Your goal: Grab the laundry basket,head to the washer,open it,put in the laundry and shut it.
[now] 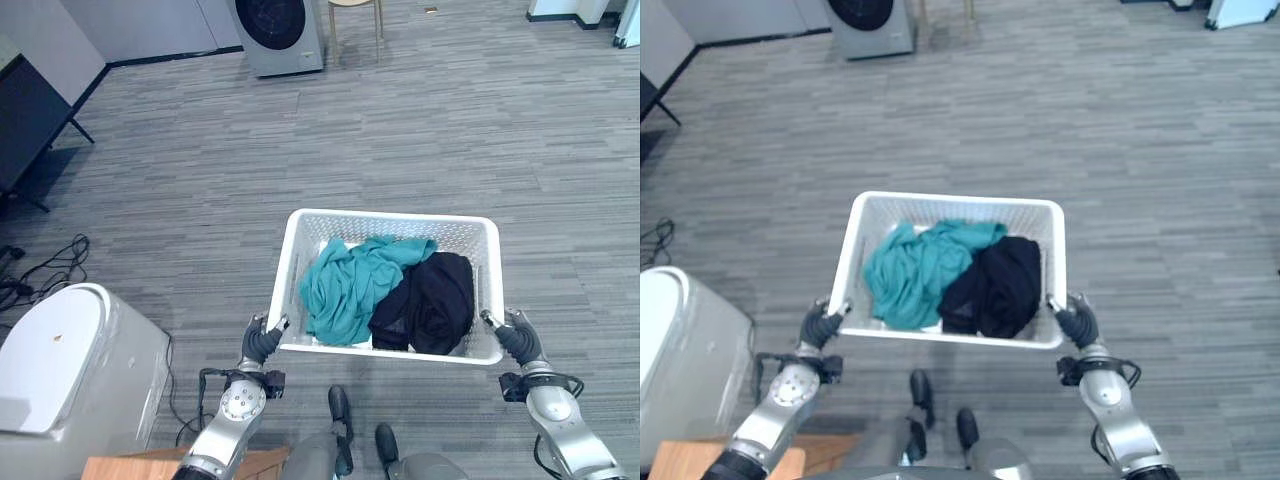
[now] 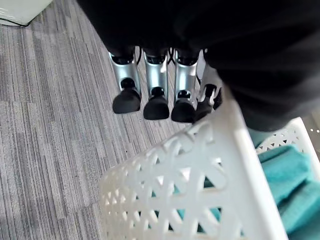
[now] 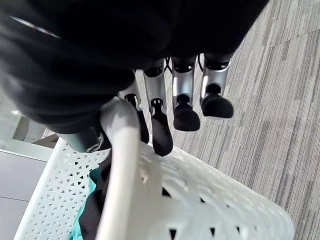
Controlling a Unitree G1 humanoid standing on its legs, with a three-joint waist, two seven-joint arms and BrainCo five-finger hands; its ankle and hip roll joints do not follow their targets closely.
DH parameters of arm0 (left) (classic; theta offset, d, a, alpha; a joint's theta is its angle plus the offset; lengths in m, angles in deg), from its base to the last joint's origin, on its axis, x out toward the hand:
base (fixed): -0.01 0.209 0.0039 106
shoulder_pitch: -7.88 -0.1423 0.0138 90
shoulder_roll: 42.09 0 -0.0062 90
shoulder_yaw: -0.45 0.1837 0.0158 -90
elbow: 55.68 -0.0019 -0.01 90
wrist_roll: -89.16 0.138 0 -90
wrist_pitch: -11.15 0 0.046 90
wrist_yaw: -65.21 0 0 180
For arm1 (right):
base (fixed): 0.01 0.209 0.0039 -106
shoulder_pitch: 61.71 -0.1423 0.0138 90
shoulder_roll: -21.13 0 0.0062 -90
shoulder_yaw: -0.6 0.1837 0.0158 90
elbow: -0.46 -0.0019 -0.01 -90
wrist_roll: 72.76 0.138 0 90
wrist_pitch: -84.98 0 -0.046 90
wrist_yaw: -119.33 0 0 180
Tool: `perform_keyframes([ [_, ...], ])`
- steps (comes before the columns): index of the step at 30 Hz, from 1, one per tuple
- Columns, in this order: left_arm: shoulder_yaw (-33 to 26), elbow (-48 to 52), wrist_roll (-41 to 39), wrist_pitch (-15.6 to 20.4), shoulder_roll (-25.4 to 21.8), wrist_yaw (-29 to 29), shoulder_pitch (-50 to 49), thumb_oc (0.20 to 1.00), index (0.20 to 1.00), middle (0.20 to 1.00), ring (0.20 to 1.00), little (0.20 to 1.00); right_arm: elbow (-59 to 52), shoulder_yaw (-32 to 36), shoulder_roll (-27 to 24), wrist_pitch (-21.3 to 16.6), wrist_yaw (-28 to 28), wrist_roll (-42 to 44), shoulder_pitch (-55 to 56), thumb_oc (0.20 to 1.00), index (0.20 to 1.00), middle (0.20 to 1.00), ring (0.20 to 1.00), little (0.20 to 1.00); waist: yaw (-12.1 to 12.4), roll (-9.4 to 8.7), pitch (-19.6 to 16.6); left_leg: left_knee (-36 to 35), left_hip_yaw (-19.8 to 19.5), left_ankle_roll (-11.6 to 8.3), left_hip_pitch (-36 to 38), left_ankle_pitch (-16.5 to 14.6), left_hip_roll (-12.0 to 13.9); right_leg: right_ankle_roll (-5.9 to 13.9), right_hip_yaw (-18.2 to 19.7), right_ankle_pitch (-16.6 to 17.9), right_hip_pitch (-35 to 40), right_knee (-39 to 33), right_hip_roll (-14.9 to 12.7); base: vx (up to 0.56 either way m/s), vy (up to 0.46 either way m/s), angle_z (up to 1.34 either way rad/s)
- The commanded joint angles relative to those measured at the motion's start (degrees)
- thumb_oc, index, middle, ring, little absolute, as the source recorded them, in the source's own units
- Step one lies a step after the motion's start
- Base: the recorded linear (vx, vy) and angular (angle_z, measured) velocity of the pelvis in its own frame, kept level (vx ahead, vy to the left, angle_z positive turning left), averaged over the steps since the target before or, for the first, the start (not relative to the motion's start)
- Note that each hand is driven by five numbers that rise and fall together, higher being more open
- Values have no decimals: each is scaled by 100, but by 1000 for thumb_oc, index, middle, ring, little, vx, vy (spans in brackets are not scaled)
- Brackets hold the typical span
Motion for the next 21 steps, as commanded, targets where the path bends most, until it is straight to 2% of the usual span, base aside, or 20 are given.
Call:
perform_keyframes([
  [1,219,920,-136,802,-3,312,320,200,200,200,200,200,-557,-46,204,-659,-76,287,-627,200,200,200,200,200,245,8,-184,320,-42,153,467,-279,-73,868,310,-1057,265,563,-333,648,229,-93],
  [4,209,897,-137,780,-113,298,345,200,200,200,200,200,-503,-101,267,-636,-121,304,-735,200,200,200,200,200,297,-129,-308,336,177,299,645,-485,-57,1034,383,-1046,147,1122,-465,343,102,-78],
  [6,142,922,-145,782,-181,257,348,200,200,200,200,200,-518,-131,299,-639,-139,277,-808,200,200,200,200,200,302,-180,-345,304,294,370,801,-625,-54,1245,307,-933,-13,1570,-484,267,65,-54],
  [8,88,923,-143,796,-208,210,340,200,200,200,200,200,-510,-170,351,-627,-160,242,-871,200,200,200,200,200,290,-194,-359,233,416,412,1046,-768,-45,1365,141,-826,-205,1669,-527,278,71,-25],
  [11,59,897,-186,806,-215,209,333,200,200,200,200,200,-507,-162,380,-593,-178,247,-904,200,200,200,200,200,293,-171,-391,135,561,387,1201,-821,8,1340,-33,-781,-306,1378,-553,192,49,-54],
  [12,75,841,-227,801,-205,220,340,200,200,200,200,200,-468,-137,382,-599,-161,274,-932,200,200,200,200,200,268,-118,-411,-47,625,346,1429,-874,45,1254,-258,-692,-611,1071,-490,254,29,-56],
  [14,81,825,-241,777,-210,229,353,200,200,200,200,200,-470,-120,385,-596,-147,320,-929,200,200,200,200,200,177,-73,-365,-153,581,313,1616,-933,80,1210,-562,-507,-1117,890,-424,324,-10,-48],
  [15,63,774,-254,764,-195,199,409,200,200,200,200,200,-447,-110,400,-596,-127,345,-934,200,200,200,200,200,76,-86,-233,-167,528,261,1834,-998,120,1264,-876,-339,-1631,770,-452,239,-37,-27],
  [16,63,770,-254,765,-191,198,415,200,200,200,200,200,-445,-109,398,-596,-127,345,-939,200,200,200,200,200,48,-71,-222,-164,497,260,1844,-1011,129,1265,-908,-356,-1615,779,-449,248,-61,2],
  [18,66,724,-242,772,-152,199,503,200,200,200,200,200,-467,-86,420,-591,-114,339,-919,200,200,200,200,200,-59,-99,-106,-151,387,199,2088,-1144,138,1338,-1244,-265,-1846,491,-549,256,-78,36],
  [20,69,701,-217,783,-131,194,531,200,200,200,200,200,-473,-70,418,-592,-108,322,-904,200,200,200,200,200,-98,-107,-65,-148,331,177,2222,-1229,138,1371,-1352,-210,-1956,381,-590,319,-92,54],
  [21,81,660,-226,807,-48,181,569,200,200,200,200,200,-498,-43,432,-605,-117,312,-869,200,200,200,200,200,-147,-154,-63,-124,236,144,2498,-1455,94,1409,-1476,-86,-2117,316,-701,387,-118,52],
])
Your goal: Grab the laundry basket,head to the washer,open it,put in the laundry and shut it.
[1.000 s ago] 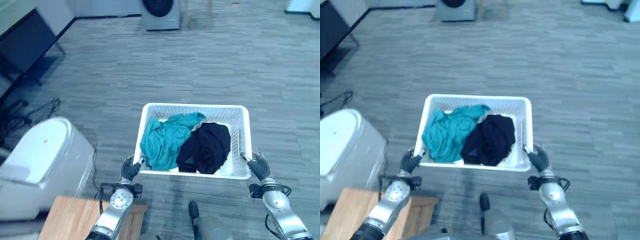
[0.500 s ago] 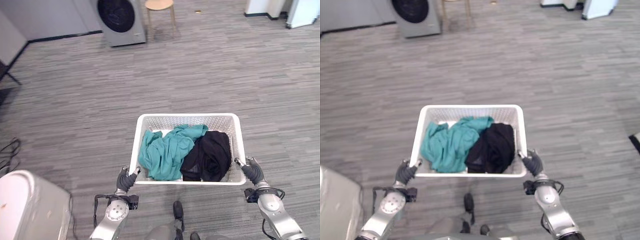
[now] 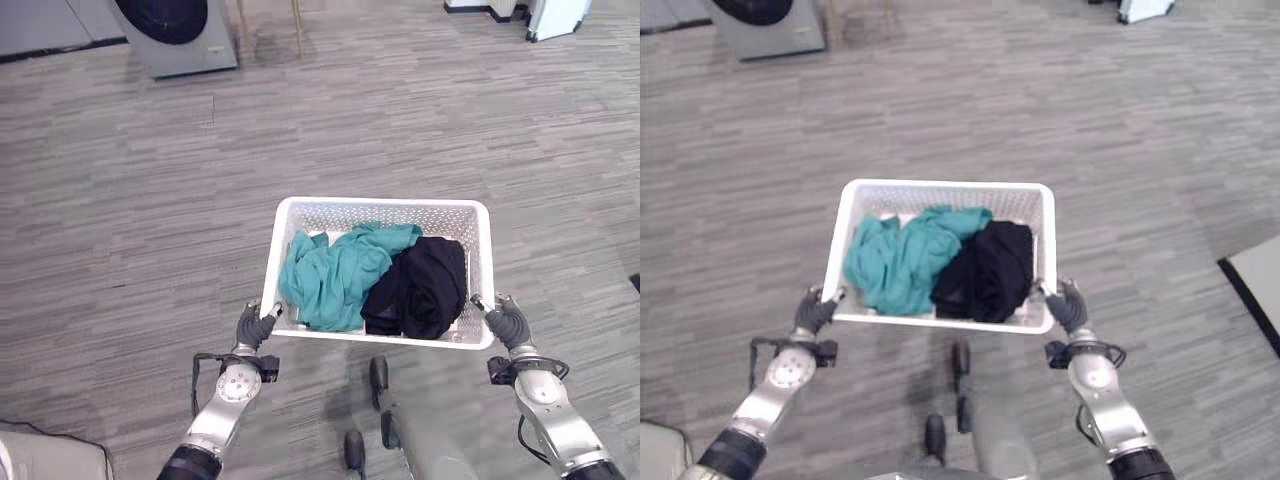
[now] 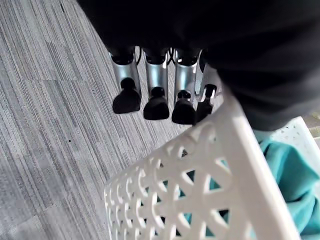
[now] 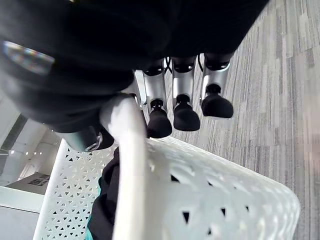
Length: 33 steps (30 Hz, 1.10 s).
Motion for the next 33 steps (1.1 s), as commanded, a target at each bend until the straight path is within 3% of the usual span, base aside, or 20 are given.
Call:
perform_keyframes([
  [1,145,1162,-206,767,0,212,-68,200,200,200,200,200,-435,-28,293,-601,-124,109,-534,200,200,200,200,200,25,-247,-183,502,602,-386,155,-628,344,592,26,77,613,64,-517,538,-184,53],
  [4,142,1160,-180,774,70,245,-170,200,200,200,200,200,-453,12,274,-630,-192,120,-405,200,200,200,200,200,-28,-266,-353,591,489,-451,527,-924,349,491,26,297,792,167,-596,463,-198,57],
  [5,142,1133,-224,778,142,229,-207,200,200,200,200,200,-443,17,221,-641,-204,94,-338,200,200,200,200,200,-62,-176,-394,715,413,-544,602,-815,487,406,78,316,878,263,-514,535,-337,71],
  [6,147,1137,-296,788,160,274,-276,200,200,200,200,200,-451,46,150,-616,-244,82,-288,200,200,200,200,200,-113,-86,-486,981,326,-694,586,-423,670,301,133,273,939,401,-435,409,-284,73],
  [7,148,1138,-297,788,163,275,-279,200,200,200,200,200,-454,46,147,-615,-244,83,-285,200,200,200,200,200,-117,-79,-489,983,322,-700,585,-425,677,297,127,267,939,405,-430,401,-298,70],
  [9,186,1141,-327,762,181,276,-285,200,200,200,200,200,-470,69,57,-623,-261,82,-261,200,200,200,200,200,-140,37,-539,1435,199,-908,497,172,831,122,183,126,1116,474,-273,263,-198,23],
  [14,186,1141,-327,762,180,276,-286,200,200,200,200,200,-470,68,58,-623,-261,82,-261,200,200,200,200,200,-144,33,-545,1434,196,-908,489,177,827,123,181,127,1109,473,-278,156,-120,-1],
  [15,342,1218,-404,684,156,333,-133,200,200,200,200,200,-507,172,-145,-570,-193,183,-208,200,200,200,200,200,-24,-188,-446,3077,356,-805,-460,765,972,-218,538,-292,1873,391,-303,778,-545,-4],
  [16,366,1225,-411,660,154,353,-129,200,200,200,200,200,-518,192,-164,-549,-192,192,-204,200,200,200,200,200,47,-206,-400,3130,400,-713,-754,450,917,-198,593,-363,2021,334,-316,871,-570,60],
  [18,367,1217,-387,631,153,373,-163,200,200,200,200,200,-494,209,-163,-563,-167,225,-196,200,200,200,200,200,179,-287,-356,2669,567,-544,-1282,-24,709,-120,654,-462,2266,235,-419,329,-84,11],
  [19,373,1245,-383,628,148,404,-186,200,200,200,200,200,-499,225,-160,-549,-173,230,-189,200,200,200,200,200,216,-293,-368,2406,601,-531,-1358,-34,668,-98,672,-485,2316,228,-444,319,-38,-88],
  [20,370,1248,-340,616,165,418,-236,200,200,200,200,200,-482,201,-133,-567,-177,245,-162,200,200,200,200,200,270,-237,-329,1865,604,-543,-1513,64,610,-65,682,-565,2435,218,-402,409,-20,-67],
  [21,326,1270,-293,611,157,411,-316,200,200,200,200,200,-438,173,-79,-570,-175,267,-144,200,200,200,200,200,389,-158,-314,1044,569,-614,-1735,575,479,-40,767,-645,2639,220,-283,484,-23,-37],
  [24,271,1338,-269,598,166,409,-443,200,200,200,200,200,-394,138,-5,-572,-162,278,-168,200,200,200,200,200,561,-115,-267,289,479,-703,-2098,920,452,-30,1003,-846,3009,275,-173,360,-13,-44],
  [26,264,1367,-244,586,150,399,-489,200,200,200,200,200,-397,127,14,-566,-153,266,-169,200,200,200,200,200,624,-142,-252,221,527,-722,-2118,981,460,-21,1091,-919,3142,319,-186,425,33,-56],
  [27,248,1366,-175,608,115,458,-532,200,200,200,200,200,-442,115,54,-564,-196,164,-122,200,200,200,200,200,657,-50,-392,66,492,-648,-1891,1121,520,10,1157,-1105,3306,380,-145,434,65,-50],
  [29,276,1383,-169,610,121,434,-531,200,200,200,200,200,-455,65,95,-582,-206,146,-129,200,200,200,200,200,672,-70,-433,212,443,-596,-1876,1171,492,18,1214,-1121,3373,450,-180,391,93,-57],
  [31,290,1395,-189,616,92,401,-515,200,200,200,200,200,-471,23,143,-575,-209,112,-144,200,200,200,200,200,713,-163,-533,438,447,-501,-1849,1027,425,126,1301,-1127,3390,637,-333,420,117,-45],
  [33,317,1366,-159,586,54,403,-510,200,200,200,200,200,-486,-17,173,-573,-255,44,-156,200,200,200,200,200,725,-278,-603,467,498,-370,-1644,849,337,296,1352,-857,3210,1265,-468,353,93,-44],
])
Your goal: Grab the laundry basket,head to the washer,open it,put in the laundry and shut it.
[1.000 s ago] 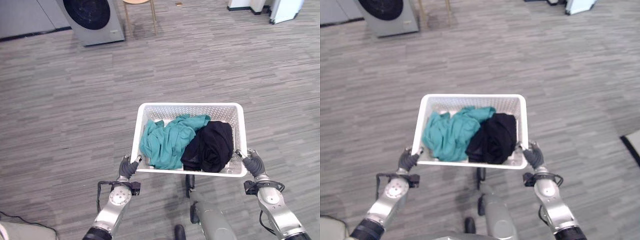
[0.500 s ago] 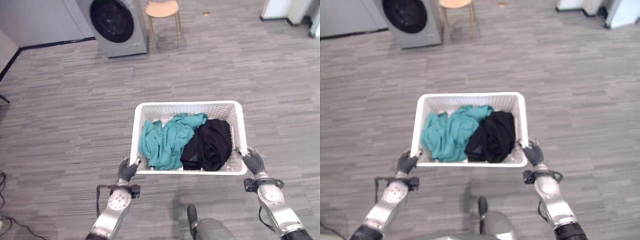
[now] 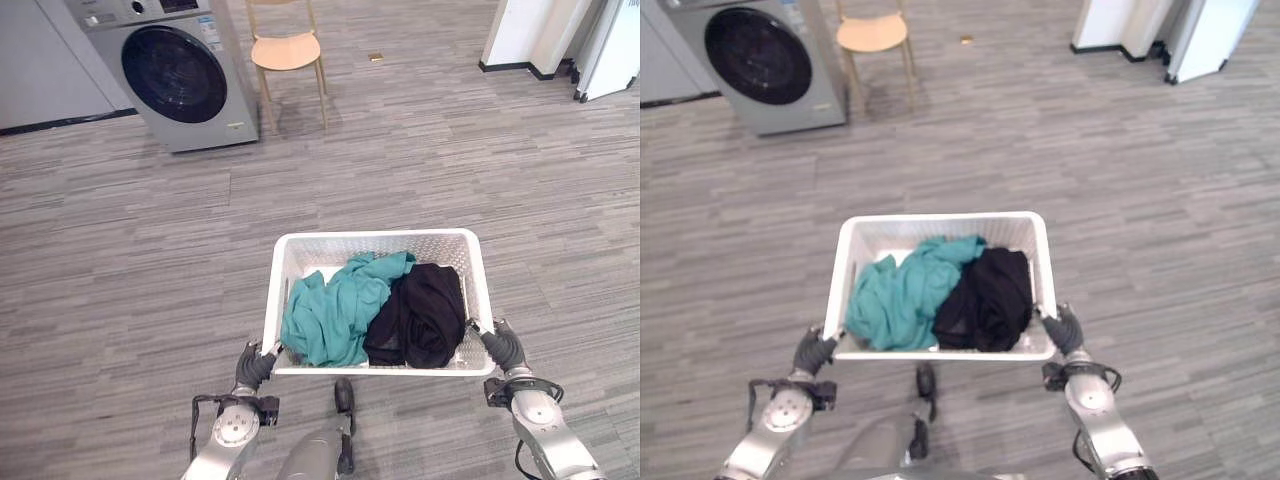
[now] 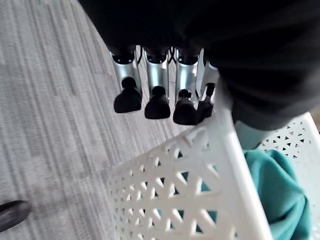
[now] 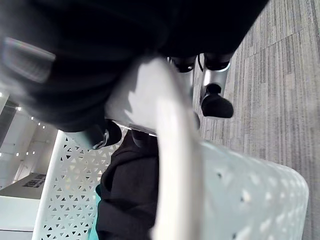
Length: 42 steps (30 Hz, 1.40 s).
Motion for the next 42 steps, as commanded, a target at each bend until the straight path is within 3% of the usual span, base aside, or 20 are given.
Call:
perform_keyframes([
  [1,243,733,43,724,43,301,481,200,200,200,200,200,-625,-50,-14,-566,-139,-45,-506,200,200,200,200,200,99,-4,-498,-39,-9,-552,503,-346,300,517,-291,602,-908,884,-352,304,81,-48],
  [3,218,705,82,726,-1,244,533,200,200,200,200,200,-652,-89,48,-582,-150,-77,-561,200,200,200,200,200,56,4,-451,-53,27,-449,732,-523,292,768,-292,1017,-1349,1594,-362,237,59,-27],
  [6,199,694,82,730,-23,186,588,200,200,200,200,200,-658,-137,101,-574,-156,-100,-614,200,200,200,200,200,-6,106,-416,-151,3,-404,1058,-686,361,670,-458,1022,-1859,1723,-309,244,30,-11],
  [9,143,638,8,747,-28,175,586,200,200,200,200,200,-622,-192,96,-554,-174,-33,-684,200,200,200,200,200,-205,236,-282,-277,-52,-439,1616,-1001,414,472,-922,707,-2579,848,-197,420,-32,15],
  [10,91,603,-23,751,-2,192,559,200,200,200,200,200,-620,-186,82,-520,-196,24,-677,200,200,200,200,200,-274,206,-232,-294,-87,-484,1836,-1135,371,515,-1031,892,-2813,101,-220,369,-67,20],
  [13,10,515,-22,815,73,164,579,200,200,200,200,200,-589,-148,88,-513,-194,30,-633,200,200,200,200,200,-392,212,-117,-280,-214,-584,2205,-1376,408,640,-1233,1175,-3150,-607,-319,443,-125,49],
  [17,44,499,38,890,140,212,587,200,200,200,200,200,-636,-27,77,-563,-246,35,-428,200,200,200,200,200,-510,154,-208,-77,-553,-682,2595,-1813,468,608,-855,1452,-3138,-517,-431,514,-249,62],
  [19,141,475,-11,892,201,221,622,200,200,200,200,200,-600,19,5,-564,-233,37,-358,200,200,200,200,200,-603,204,-293,214,-574,-849,2630,-1745,653,507,-781,1498,-3111,-272,-401,330,-238,71],
  [21,206,454,-95,888,220,268,644,200,200,200,200,200,-548,50,-93,-578,-211,47,-385,200,200,200,200,200,-657,322,-355,697,-513,-1081,2462,-1243,900,381,-924,1397,-2962,-207,-376,368,-283,68],
  [22,223,480,-151,857,205,289,638,200,200,200,200,200,-569,116,-166,-592,-176,95,-379,200,200,200,200,200,-648,322,-343,1566,-502,-1194,2067,-586,1035,214,-997,1281,-2644,-292,-363,400,-300,85],
  [23,219,512,-173,839,185,320,605,200,200,200,200,200,-578,155,-198,-579,-181,115,-342,200,200,200,200,200,-634,255,-333,1963,-403,-1176,1842,-443,1109,133,-1028,1211,-2465,-372,-396,642,-390,51],
  [24,231,491,-223,781,188,407,583,200,200,200,200,200,-573,214,-265,-504,-179,126,-295,200,200,200,200,200,-489,108,-277,1889,-86,-962,1370,-788,1032,81,-1028,1005,-2007,-536,-487,542,-266,33],
  [26,237,458,-197,758,201,447,565,200,200,200,200,200,-556,271,-283,-514,-169,137,-246,200,200,200,200,200,-432,58,-257,1448,78,-885,1095,-1034,946,112,-1122,856,-1820,-579,-561,426,-137,-5],
  [27,224,460,-173,735,195,462,551,200,200,200,200,200,-558,303,-289,-511,-162,141,-215,200,200,200,200,200,-399,68,-240,1185,147,-887,933,-985,907,116,-1158,778,-1692,-593,-557,441,-42,-15],
  [28,208,483,-124,704,209,464,517,200,200,200,200,200,-545,296,-253,-509,-136,155,-204,200,200,200,200,200,-305,187,-192,521,131,-954,619,-554,848,116,-1135,637,-1461,-619,-406,342,-22,-5],
  [33,151,542,-71,653,245,424,439,200,200,200,200,200,-462,271,-168,-509,-77,174,-195,200,200,200,200,200,-149,199,-116,-477,172,-1061,135,-127,849,139,-976,258,-909,-543,-334,421,47,-21],
  [37,146,627,-10,685,203,452,376,200,200,200,200,200,-474,228,-103,-507,-129,113,-168,200,200,200,200,200,-55,198,-281,-267,373,-1039,69,212,1063,265,-653,0,-379,-458,-424,589,208,-57],
  [39,146,617,-17,690,182,453,387,200,200,200,200,200,-477,213,-86,-477,-146,104,-175,200,200,200,200,200,-38,156,-315,-50,405,-1005,39,152,1053,310,-622,-16,-361,-401,-537,390,160,-41],
  [41,160,593,-7,685,29,446,451,200,200,200,200,200,-497,151,13,-465,-201,21,-218,200,200,200,200,200,-21,-133,-478,627,551,-778,11,-370,867,559,-500,371,-525,195,-933,581,277,-53],
  [42,145,581,0,674,1,440,464,200,200,200,200,200,-500,126,33,-459,-240,11,-241,200,200,200,200,200,-9,-152,-495,660,584,-714,28,-473,859,596,-437,580,-706,453,-942,615,352,-9],
])
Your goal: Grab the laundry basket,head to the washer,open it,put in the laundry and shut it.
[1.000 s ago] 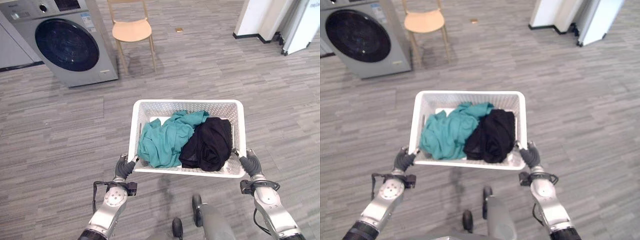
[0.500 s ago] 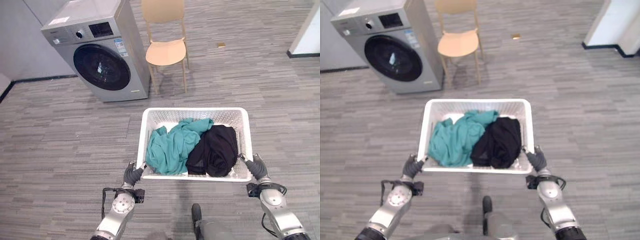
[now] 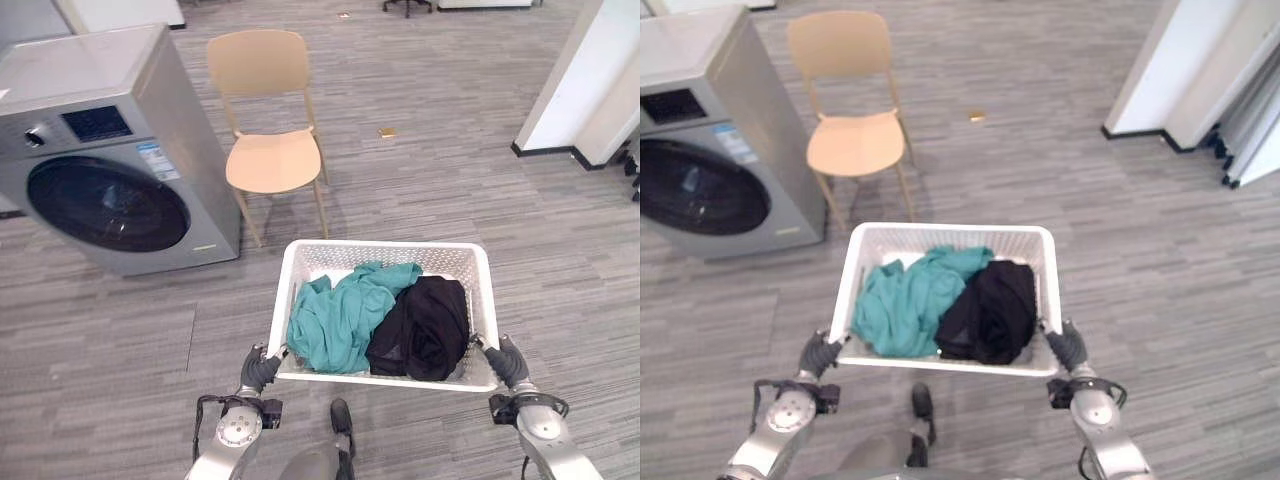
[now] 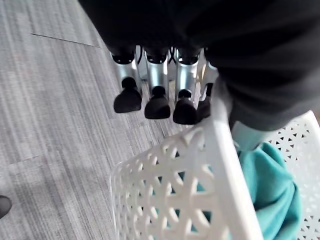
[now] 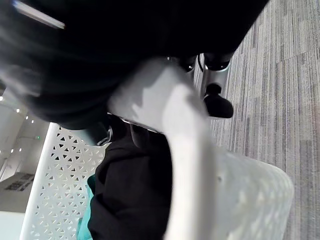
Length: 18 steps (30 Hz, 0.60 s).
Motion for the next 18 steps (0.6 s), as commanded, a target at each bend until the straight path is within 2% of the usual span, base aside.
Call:
perform_keyframes([
  [1,-130,828,-26,701,-111,196,217,200,200,200,200,200,-500,-137,100,-512,-173,48,-686,200,200,200,200,200,332,-63,-243,455,100,-1142,136,-681,899,669,10,1515,-1098,973,-791,345,215,-17],
  [2,-133,828,-26,701,-111,196,219,200,200,200,200,200,-498,-138,100,-512,-173,48,-690,200,200,200,200,200,344,-49,-253,446,109,-1145,121,-663,921,664,24,1538,-1123,966,-771,485,251,-28],
  [3,-145,843,-31,710,-131,205,210,200,200,200,200,200,-492,-161,109,-499,-193,27,-686,200,200,200,200,200,293,-45,-219,307,48,-1082,420,-789,791,607,78,1438,-1420,981,-510,196,79,-25],
  [4,-147,844,-31,709,-130,205,211,200,200,200,200,200,-492,-162,108,-498,-193,27,-689,200,200,200,200,200,300,-33,-227,296,53,-1086,409,-771,807,602,85,1459,-1437,973,-494,303,118,-6],
  [5,-164,836,-32,712,-130,210,211,200,200,200,200,200,-478,-163,90,-500,-192,3,-696,200,200,200,200,200,260,10,-193,156,-14,-1057,609,-831,770,543,53,1269,-1654,948,-316,198,69,18],
  [6,-179,804,-47,706,-123,209,221,200,200,200,200,200,-453,-165,73,-503,-182,-3,-727,200,200,200,200,200,214,65,-141,30,-60,-1051,804,-898,756,474,-107,1065,-1908,842,-200,306,92,38],
  [7,-171,776,-75,701,-123,189,243,200,200,200,200,200,-437,-195,82,-511,-164,36,-775,200,200,200,200,200,181,107,-84,-56,-59,-1057,982,-948,764,396,-301,1030,-2301,694,-62,302,59,47],
  [8,-174,767,-91,696,-112,190,247,200,200,200,200,200,-436,-199,82,-503,-164,61,-790,200,200,200,200,200,107,129,-16,-99,-120,-1064,1131,-1005,747,382,-497,1000,-2487,627,-19,435,17,51],
  [9,-193,712,-118,687,-71,196,258,200,200,200,200,200,-395,-206,78,-497,-151,115,-797,200,200,200,200,200,21,108,97,-121,-219,-1081,1435,-1140,640,373,-764,1142,-2823,162,92,342,-2,41],
  [13,-210,660,-64,740,-4,214,265,200,200,200,200,200,-409,-155,76,-508,-176,139,-703,200,200,200,200,200,-100,94,217,-50,-486,-1139,1801,-1373,567,406,-830,1323,-2955,-189,118,329,-60,74],
  [15,-165,688,-23,772,32,308,253,200,200,200,200,200,-454,-62,69,-540,-182,192,-541,200,200,200,200,200,-153,74,157,144,-624,-1207,1951,-1613,565,291,-644,1340,-2770,-214,94,403,-176,76],
  [16,-98,691,-40,768,117,364,219,200,200,200,200,200,-378,13,42,-563,-182,214,-420,200,200,200,200,200,-182,102,58,614,-613,-1402,1915,-1505,681,158,-639,1394,-2529,-248,61,331,-165,101],
  [17,-95,693,-40,767,119,364,216,200,200,200,200,200,-379,14,39,-564,-183,215,-416,200,200,200,200,200,-194,108,57,650,-627,-1409,1897,-1520,690,154,-655,1399,-2520,-260,64,311,-180,138],
  [18,-75,719,-83,750,116,366,225,200,200,200,200,200,-387,60,-14,-588,-136,237,-395,200,200,200,200,200,-201,110,66,1229,-586,-1543,1693,-1291,795,80,-704,1398,-2411,-292,26,149,-106,124],
])
